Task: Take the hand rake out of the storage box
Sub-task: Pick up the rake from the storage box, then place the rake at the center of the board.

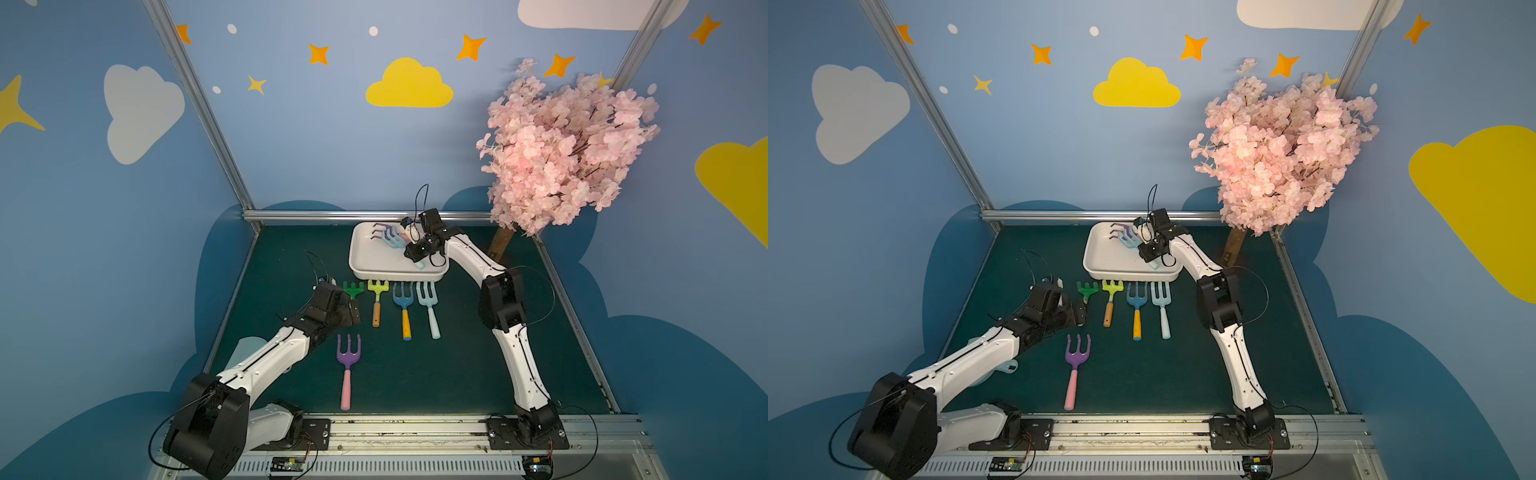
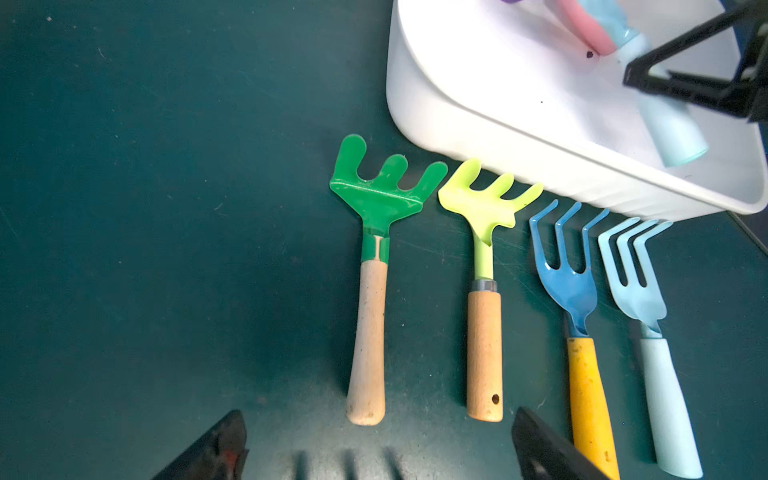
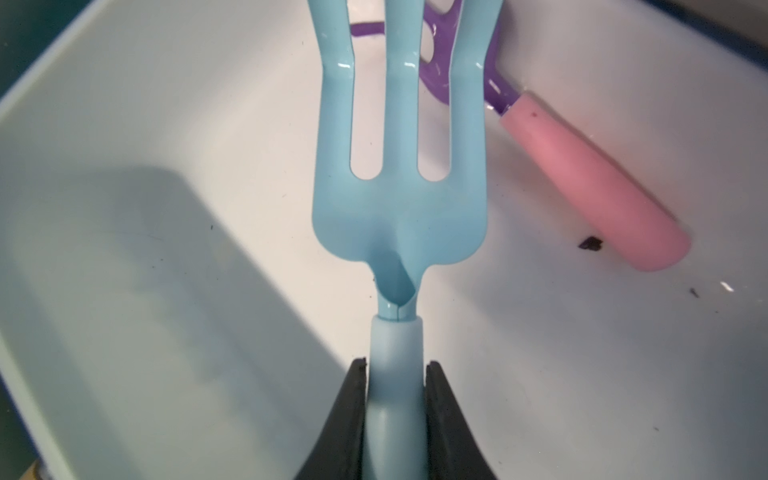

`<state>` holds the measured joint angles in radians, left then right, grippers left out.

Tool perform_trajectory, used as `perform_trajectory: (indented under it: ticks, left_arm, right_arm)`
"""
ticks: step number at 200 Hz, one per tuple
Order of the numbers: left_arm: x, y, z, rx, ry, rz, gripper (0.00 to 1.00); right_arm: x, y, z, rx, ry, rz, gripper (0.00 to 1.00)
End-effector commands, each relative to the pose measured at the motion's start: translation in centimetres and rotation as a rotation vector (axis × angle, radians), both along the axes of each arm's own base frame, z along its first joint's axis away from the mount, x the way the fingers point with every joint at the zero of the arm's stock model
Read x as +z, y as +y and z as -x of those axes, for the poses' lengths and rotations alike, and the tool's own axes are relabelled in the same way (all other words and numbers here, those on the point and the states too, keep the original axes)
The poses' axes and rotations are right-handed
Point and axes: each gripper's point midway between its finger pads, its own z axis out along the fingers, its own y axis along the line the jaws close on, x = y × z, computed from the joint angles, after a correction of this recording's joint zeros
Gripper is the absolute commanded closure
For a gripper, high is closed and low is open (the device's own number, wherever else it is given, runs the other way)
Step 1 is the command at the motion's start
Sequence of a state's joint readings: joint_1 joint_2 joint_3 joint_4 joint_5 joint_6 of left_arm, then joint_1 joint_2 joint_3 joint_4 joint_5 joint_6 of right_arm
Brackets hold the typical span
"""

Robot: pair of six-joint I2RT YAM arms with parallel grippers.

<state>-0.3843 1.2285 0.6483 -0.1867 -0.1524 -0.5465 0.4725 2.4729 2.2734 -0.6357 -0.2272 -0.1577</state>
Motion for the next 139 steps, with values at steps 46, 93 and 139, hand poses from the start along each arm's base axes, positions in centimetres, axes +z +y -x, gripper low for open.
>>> perform_trajectory:
  ticks: [46,93,139]
  left_arm:
    - [1.2,-0.4,0.9,-0.048,-0.007,0.020,0.00]
    - [2.4,-1.1,1.2,-0.092,-0.045,0.061,0.00]
    - [3.8,-2.8,1.3,-0.155,-0.062,0.125,0.00]
  right_arm:
    - [10.4,-3.7,5.1,-0.224,-0.053,-0.146,1.00]
    - [10.0,-9.3,11.2,-0.358,-0.110,-0.123,1.00]
    - [4.7,-15.9,17.5,-0.592,-0.013,-0.008,1.00]
